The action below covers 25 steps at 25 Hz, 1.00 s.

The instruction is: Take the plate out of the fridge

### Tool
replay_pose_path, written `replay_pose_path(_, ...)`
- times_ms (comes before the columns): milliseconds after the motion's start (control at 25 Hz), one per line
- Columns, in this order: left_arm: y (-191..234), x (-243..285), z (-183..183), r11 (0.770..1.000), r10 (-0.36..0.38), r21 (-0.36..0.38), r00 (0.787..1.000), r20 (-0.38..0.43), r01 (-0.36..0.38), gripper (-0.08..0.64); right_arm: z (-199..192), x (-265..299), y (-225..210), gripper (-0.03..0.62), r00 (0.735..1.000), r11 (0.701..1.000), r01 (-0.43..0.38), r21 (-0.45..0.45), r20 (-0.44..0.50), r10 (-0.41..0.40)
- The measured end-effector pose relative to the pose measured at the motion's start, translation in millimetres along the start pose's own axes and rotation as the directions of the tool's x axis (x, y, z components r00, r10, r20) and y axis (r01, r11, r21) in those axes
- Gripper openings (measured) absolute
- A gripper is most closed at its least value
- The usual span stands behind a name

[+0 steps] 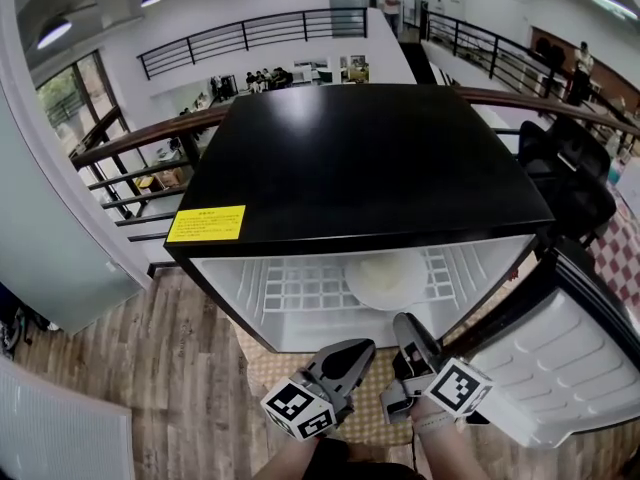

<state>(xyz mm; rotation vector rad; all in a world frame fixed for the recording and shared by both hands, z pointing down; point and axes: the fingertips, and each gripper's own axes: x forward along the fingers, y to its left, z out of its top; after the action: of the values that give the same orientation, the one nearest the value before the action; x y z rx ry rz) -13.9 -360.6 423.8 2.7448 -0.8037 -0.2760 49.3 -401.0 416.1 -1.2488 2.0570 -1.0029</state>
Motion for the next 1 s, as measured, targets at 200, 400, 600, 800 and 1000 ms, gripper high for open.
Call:
replay_pose_path(200,8,2,1,1.000,-0.005,-0.010,1.000,-0.002,0.005,0.009,13,11,-11,0.115,0.998,0.982,0.050,0.181,0.023,-0.055)
replay_pose_path(400,12,1,2,1.000,-0.003,-0.023,1.000,0.000,0.003,0.009,10,18,-19,0.103,0.996,0.946,0.085,0.313,-0.003,-0.089)
replay_pose_path(600,12,0,-1,1.000,-0.007,-0.029,1.000,0.002,0.007,0.009,13,17,-17,0.051,0.997,0.913,0.054,0.404,0.029,-0.072)
replay_pose_path(800,11,0,-1,0.999,-0.004,-0.037,1.000,0.003,0.004,0.009,8,10,-12,0.044,0.997,0.889,0.040,0.457,0.042,-0.067)
replay_pose_path(1000,14,-4,-1,0.999,0.017,-0.041,1.000,0.005,-0.017,0.009,-1,3,-3,0.044,0.999,0.877,0.031,0.479,0.022,-0.047)
